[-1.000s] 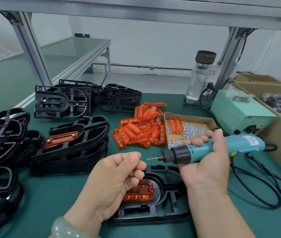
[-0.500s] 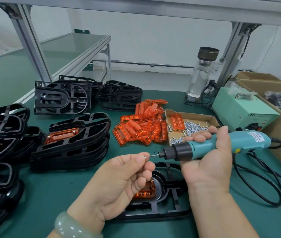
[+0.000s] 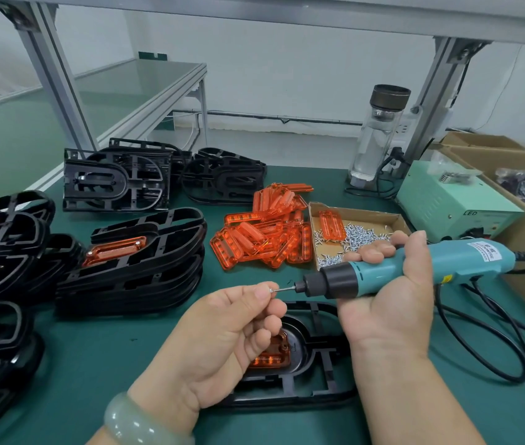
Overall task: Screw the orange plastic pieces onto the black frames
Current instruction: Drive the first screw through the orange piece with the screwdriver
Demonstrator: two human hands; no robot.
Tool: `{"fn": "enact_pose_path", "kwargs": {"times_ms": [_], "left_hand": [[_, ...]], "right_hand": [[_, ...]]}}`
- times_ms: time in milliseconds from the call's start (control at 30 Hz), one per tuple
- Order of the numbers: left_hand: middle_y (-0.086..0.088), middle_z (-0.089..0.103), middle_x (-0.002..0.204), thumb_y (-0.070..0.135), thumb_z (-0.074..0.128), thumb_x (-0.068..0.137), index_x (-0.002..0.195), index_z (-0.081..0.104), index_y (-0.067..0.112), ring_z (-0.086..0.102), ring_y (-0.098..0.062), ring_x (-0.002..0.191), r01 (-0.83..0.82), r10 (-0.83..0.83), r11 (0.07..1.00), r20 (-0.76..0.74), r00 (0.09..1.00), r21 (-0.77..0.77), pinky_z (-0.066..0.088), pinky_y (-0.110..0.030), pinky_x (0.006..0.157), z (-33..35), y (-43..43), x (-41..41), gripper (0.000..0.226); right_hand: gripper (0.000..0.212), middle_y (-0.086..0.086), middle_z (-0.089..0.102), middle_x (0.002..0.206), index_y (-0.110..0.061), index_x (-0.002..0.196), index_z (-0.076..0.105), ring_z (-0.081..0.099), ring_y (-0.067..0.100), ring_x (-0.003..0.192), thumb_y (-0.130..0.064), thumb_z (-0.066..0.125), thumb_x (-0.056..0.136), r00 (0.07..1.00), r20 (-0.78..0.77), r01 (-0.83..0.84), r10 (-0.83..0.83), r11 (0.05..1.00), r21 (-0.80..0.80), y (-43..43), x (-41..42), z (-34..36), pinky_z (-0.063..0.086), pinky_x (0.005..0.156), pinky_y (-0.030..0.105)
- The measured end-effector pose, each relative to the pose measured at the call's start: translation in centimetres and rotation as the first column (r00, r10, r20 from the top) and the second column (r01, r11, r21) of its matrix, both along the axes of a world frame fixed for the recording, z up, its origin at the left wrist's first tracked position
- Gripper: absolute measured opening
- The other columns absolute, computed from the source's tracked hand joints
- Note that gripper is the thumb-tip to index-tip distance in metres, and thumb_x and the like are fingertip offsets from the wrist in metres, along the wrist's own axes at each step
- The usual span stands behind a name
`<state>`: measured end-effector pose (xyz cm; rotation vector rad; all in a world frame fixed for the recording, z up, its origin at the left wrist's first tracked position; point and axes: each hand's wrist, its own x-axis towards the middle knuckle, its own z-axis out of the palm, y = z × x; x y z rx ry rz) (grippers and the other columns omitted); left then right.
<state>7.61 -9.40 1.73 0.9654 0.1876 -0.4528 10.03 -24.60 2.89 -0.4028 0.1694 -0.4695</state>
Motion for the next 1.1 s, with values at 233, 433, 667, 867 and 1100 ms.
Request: {"fn": "enact_pose_path", "kwargs": {"times_ms": [233,433,667,867,1100], "left_hand": [[-0.008,0.064,0.064,0.017,0.064,0.068,0.086,0.065,0.004,0.057,-0.009,0.047,0.005,-0.005,1.0,0.011,1.0,0.01,0.047,-0.015,0.04,0.01,0.04,-0.09,0.021],[-0.007,0.064,0.064,0.018,0.065,0.069,0.086,0.065,0.005,0.056,-0.009,0.048,0.013,-0.014,0.999,0.037,0.999,0.037,0.046,-0.015,0.04,-0.07,-0.05,-0.05,0.022],[-0.008,0.065,0.063,0.021,0.067,0.066,0.083,0.067,0.004,0.057,-0.009,0.048,-0.077,0.059,0.989,0.14,0.988,0.129,0.046,-0.015,0.041,-0.21,-0.41,-0.11,0.024],[-0.009,0.066,0.063,0.025,0.068,0.063,0.068,0.071,0.009,0.057,-0.011,0.048,-0.144,0.096,0.97,0.234,0.967,0.198,0.046,-0.016,0.042,-0.48,-0.66,-0.23,0.017],[-0.006,0.068,0.063,0.023,0.065,0.081,0.066,0.074,0.018,0.059,-0.011,0.052,-0.164,0.036,0.92,0.34,0.94,0.356,0.046,-0.018,0.045,-0.82,-0.19,0.04,0.018]], "right_hand": [[0.02,-0.011,0.047,0.062,-0.023,0.081,0.052,0.046,0.004,0.049,-0.035,0.067,0.076,1.0,-0.004,-0.001,0.001,1.0,-0.007,0.01,0.02,-0.08,0.046,0.055,0.019],[0.019,-0.011,0.047,0.062,-0.023,0.081,0.052,0.046,0.004,0.049,-0.035,0.066,0.077,1.0,0.001,0.006,-0.006,1.0,-0.013,0.01,-0.02,-0.04,0.046,0.055,0.018],[0.018,-0.011,0.047,0.061,-0.023,0.079,0.05,0.046,0.004,0.048,-0.034,0.065,0.08,1.0,0.009,0.025,-0.024,0.999,-0.027,0.08,-0.14,0.1,0.045,0.056,0.018],[0.017,-0.011,0.048,0.061,-0.023,0.08,0.05,0.046,0.005,0.048,-0.033,0.062,0.086,0.999,0.009,0.051,-0.05,0.997,-0.052,0.19,-0.25,0.19,0.045,0.056,0.018],[0.018,-0.01,0.047,0.061,-0.022,0.08,0.049,0.046,0.005,0.049,-0.033,0.063,0.084,0.999,0.008,0.034,-0.034,0.998,-0.049,0.33,-0.26,0.18,0.045,0.057,0.02]]}}
